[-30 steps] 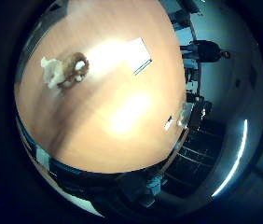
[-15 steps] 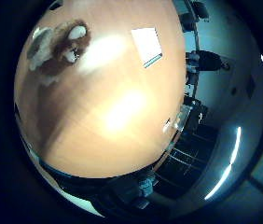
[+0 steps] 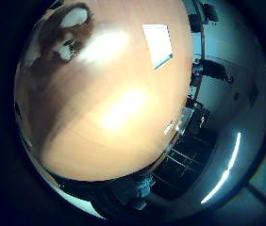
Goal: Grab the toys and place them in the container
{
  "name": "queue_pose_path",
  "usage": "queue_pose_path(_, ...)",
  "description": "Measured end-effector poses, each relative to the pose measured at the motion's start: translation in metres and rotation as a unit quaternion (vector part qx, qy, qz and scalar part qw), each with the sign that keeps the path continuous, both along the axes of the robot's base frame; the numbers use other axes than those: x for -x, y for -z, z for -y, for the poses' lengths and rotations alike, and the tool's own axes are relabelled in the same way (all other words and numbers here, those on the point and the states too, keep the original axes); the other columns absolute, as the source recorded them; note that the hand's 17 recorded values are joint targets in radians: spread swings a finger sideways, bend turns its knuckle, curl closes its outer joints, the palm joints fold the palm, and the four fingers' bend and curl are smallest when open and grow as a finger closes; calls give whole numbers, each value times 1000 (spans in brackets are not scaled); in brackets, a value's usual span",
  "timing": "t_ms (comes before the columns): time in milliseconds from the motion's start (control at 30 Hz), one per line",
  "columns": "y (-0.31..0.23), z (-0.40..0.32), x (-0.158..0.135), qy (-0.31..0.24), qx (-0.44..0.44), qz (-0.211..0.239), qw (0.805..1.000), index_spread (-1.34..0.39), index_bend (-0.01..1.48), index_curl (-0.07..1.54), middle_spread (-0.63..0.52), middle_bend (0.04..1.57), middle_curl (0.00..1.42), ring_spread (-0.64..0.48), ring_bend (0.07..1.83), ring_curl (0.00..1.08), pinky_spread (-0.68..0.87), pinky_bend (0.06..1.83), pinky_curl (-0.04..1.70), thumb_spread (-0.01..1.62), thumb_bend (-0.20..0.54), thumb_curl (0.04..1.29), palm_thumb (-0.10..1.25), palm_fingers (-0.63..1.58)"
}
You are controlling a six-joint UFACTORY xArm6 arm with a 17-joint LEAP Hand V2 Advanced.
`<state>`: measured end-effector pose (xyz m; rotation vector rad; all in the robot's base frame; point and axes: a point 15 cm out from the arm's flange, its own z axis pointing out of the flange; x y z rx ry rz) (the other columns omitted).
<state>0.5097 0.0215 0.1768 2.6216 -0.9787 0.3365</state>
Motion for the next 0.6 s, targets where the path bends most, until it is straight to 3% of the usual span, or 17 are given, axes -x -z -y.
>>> queue_pose_path(133, 3, -3, -11, 0, 0, 2, 1000, -284, 255, 361, -164, 164, 297, 43, 186, 248, 343, 205, 300, 1035, -18, 320, 709, 229)
queue_pose_path(333, 8, -7, -19, -2, 9, 4, 1000, 215, 391, 392, -167, 165, 275, 34, 185, 236, 338, 194, 302, 1026, -18, 324, 759, 240)
queue_pose_path(500, 12, -2, -25, 0, 29, 12, 1000, 388, 420, 373, -180, 171, 272, 23, 197, 237, 331, 198, 302, 1011, -16, 333, 816, 239)
queue_pose_path(533, 12, -2, -25, 0, 29, 13, 999, 108, 168, 327, -199, 247, 299, 21, 254, 257, 332, 250, 321, 1006, -17, 336, 826, 172)
queue_pose_path(567, 11, -2, -26, 0, 28, 15, 999, -154, 161, 300, -233, 269, 312, 12, 258, 257, 330, 246, 316, 1007, -16, 338, 838, 206)
queue_pose_path(600, 9, -3, -27, -1, 27, 17, 999, -283, 219, 300, -268, 261, 316, -4, 237, 248, 322, 217, 305, 1007, -16, 339, 848, 260)
